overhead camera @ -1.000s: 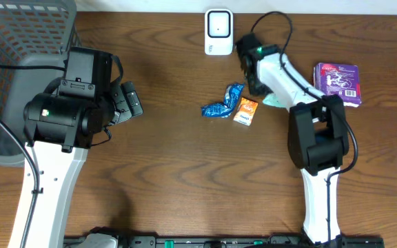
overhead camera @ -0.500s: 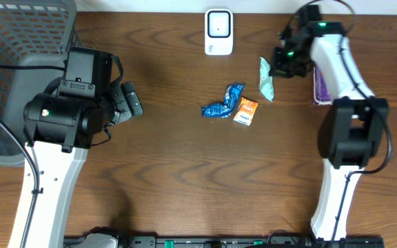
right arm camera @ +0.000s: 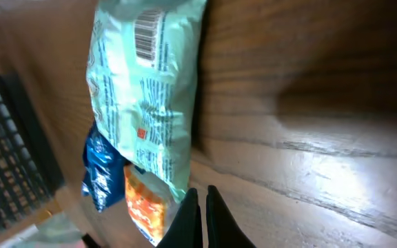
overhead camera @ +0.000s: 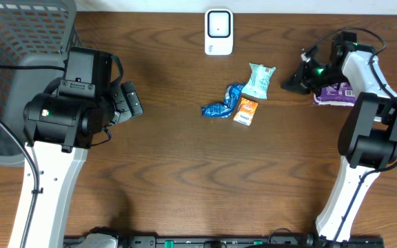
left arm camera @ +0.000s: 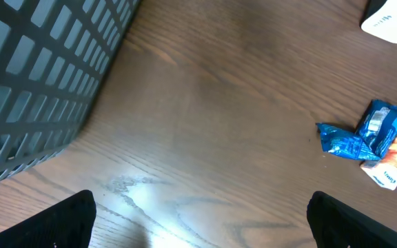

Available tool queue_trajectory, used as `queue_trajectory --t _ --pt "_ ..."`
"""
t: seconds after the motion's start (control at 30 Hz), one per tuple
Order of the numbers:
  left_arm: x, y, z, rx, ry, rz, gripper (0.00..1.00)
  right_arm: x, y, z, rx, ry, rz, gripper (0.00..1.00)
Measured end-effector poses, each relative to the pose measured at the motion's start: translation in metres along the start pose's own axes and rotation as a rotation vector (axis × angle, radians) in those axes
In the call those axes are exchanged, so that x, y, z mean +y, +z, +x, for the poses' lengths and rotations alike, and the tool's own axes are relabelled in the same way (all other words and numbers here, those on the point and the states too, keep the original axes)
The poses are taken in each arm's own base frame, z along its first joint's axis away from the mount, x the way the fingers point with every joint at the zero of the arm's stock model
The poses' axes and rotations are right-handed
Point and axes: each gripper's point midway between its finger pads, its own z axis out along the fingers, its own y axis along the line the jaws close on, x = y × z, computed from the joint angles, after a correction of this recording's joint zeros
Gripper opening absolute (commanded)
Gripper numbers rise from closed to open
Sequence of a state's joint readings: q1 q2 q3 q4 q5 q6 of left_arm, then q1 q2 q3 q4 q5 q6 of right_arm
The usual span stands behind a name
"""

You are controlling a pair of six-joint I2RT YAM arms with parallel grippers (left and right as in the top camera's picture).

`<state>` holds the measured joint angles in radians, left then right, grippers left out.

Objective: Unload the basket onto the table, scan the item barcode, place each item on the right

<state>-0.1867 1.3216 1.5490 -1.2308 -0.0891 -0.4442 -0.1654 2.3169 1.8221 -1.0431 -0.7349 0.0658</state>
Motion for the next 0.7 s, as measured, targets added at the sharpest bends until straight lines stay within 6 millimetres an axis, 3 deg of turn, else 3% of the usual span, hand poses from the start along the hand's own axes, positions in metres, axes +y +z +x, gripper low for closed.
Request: queue_trajectory --t 0.1,0.27,0.37,0.5,0.6,0.7 --pt "0.000 0.000 0.000 0.000 0.000 0.000 0.98 0.005 0.006 0.001 0.007 -0.030 0.011 0.09" --pt "0.000 0.000 0.000 0.000 0.000 0.000 0.98 0.021 0.014 -0.004 -0.005 -0.089 0.051 0.31" --pt "0.000 0.000 0.000 0.000 0.000 0.000 0.98 0.034 0.015 -0.008 -0.033 -0.122 0.129 0.34" --pt "0.000 0.000 0.000 0.000 0.000 0.000 0.98 0.053 0.023 -0.010 -0.088 -0.197 0.330 0.44" --pt "0.000 0.000 0.000 0.000 0.000 0.000 0.98 0.071 0.042 -0.007 -0.130 -0.294 0.504 0.53" --pt "0.000 0.000 0.000 0.000 0.000 0.000 0.98 0.084 0.056 -0.002 -0.189 -0.362 0.670 0.55"
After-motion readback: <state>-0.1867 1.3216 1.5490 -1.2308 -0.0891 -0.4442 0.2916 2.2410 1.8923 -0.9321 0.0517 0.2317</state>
